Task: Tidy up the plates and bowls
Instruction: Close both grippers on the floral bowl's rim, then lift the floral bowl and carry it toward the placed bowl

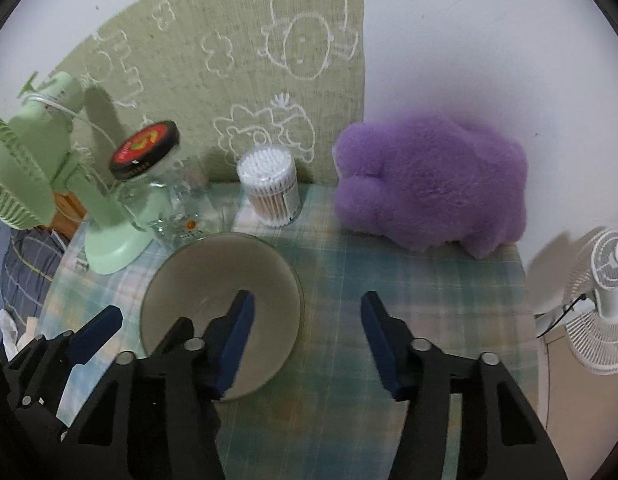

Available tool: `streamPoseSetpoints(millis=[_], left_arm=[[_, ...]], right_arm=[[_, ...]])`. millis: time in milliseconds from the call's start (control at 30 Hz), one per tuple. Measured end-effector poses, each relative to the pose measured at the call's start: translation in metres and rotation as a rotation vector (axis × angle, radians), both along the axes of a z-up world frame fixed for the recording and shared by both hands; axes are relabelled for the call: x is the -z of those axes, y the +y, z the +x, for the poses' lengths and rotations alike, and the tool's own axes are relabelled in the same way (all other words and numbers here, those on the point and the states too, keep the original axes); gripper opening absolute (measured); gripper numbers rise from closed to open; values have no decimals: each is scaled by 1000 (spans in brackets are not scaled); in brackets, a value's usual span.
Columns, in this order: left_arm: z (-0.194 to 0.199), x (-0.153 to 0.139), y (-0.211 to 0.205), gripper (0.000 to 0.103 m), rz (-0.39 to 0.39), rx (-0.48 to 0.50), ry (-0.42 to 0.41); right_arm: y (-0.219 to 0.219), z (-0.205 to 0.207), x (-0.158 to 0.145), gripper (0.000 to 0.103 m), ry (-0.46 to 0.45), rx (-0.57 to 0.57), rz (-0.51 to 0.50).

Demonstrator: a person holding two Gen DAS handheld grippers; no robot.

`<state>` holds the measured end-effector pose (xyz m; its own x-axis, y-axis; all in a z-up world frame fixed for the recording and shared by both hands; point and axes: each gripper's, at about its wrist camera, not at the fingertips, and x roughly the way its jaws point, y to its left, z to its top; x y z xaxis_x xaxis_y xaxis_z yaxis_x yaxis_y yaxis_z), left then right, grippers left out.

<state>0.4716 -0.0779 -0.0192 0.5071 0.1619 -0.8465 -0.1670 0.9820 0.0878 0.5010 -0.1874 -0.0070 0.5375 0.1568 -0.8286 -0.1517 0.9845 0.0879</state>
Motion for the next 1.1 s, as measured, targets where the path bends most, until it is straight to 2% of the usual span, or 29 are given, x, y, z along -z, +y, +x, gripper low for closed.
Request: streamPoseSetpoints(millis=[200,267,333,400,633,767,1100], left_arm=[[15,13,6,28,30,-10,26],[16,16,8,23,38,-12,30],[18,18,11,17,45,-14,33],[19,20,14,14,45,-17,37],[19,22,13,13,53,-15,41],[19,20,12,12,45,-18,74],[0,15,2,12,15,3,96]], right_arm=[[6,17,16,38,23,10,1],[9,21,21,27,33,3,2],[11,23,24,24,37,2,2],[15,25,27,16,39,-3,-3],[15,27,28,16,19,-4,-9],[14,26,27,16,35,-1,3],[5,3,15,16,33,4,-32]])
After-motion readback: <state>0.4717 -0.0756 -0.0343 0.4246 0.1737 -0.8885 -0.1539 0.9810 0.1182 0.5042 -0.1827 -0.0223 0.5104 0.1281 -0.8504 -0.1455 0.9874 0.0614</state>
